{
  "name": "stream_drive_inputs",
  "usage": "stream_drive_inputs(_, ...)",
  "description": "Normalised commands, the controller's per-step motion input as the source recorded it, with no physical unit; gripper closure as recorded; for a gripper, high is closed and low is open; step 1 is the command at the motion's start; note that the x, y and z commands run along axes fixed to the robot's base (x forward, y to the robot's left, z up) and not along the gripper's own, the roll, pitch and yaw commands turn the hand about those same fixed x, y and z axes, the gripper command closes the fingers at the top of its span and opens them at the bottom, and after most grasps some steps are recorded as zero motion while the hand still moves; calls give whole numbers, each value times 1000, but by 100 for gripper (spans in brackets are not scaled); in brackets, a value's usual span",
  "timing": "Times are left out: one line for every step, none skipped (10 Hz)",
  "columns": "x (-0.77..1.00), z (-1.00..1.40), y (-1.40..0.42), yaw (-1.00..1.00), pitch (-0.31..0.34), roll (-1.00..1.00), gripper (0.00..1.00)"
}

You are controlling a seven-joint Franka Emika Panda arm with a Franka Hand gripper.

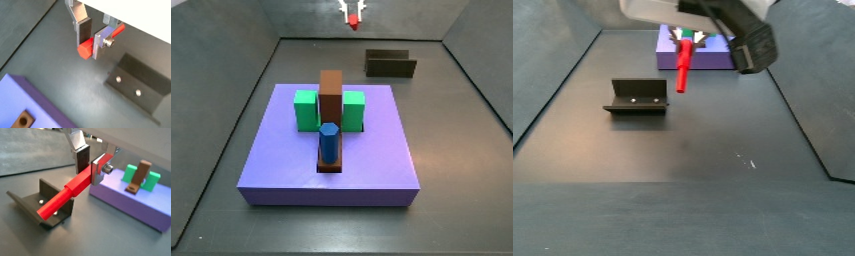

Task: Pick up the red object. Move up. Place the red object on the fixture. Regrasp the red object. Move to above the board. Insert the red object.
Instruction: Place the red object on the fixture.

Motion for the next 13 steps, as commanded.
stream_drive_inputs(789, 0, -129, 0, 0, -1000, 100)
stream_drive_inputs(869, 0, -163, 0, 63, -951, 100)
stream_drive_inputs(869, 0, -154, 0, 51, -957, 100)
stream_drive_inputs(871, 0, -151, 0, 46, -957, 100)
stream_drive_inputs(877, 0, -143, 0, 51, -960, 100)
stream_drive_inputs(880, -154, 26, 0, 0, -883, 100)
stream_drive_inputs(226, -320, 186, -80, 0, -351, 100)
stream_drive_inputs(0, 0, 0, 0, 0, -6, 100)
stream_drive_inputs(580, -274, 111, 0, 109, 0, 100)
stream_drive_inputs(983, -449, 151, 0, 274, 189, 100)
stream_drive_inputs(877, -514, 163, 29, 214, 334, 100)
stream_drive_inputs(366, -346, 217, 106, 0, 186, 100)
stream_drive_inputs(240, -209, 71, 34, 0, 0, 100)
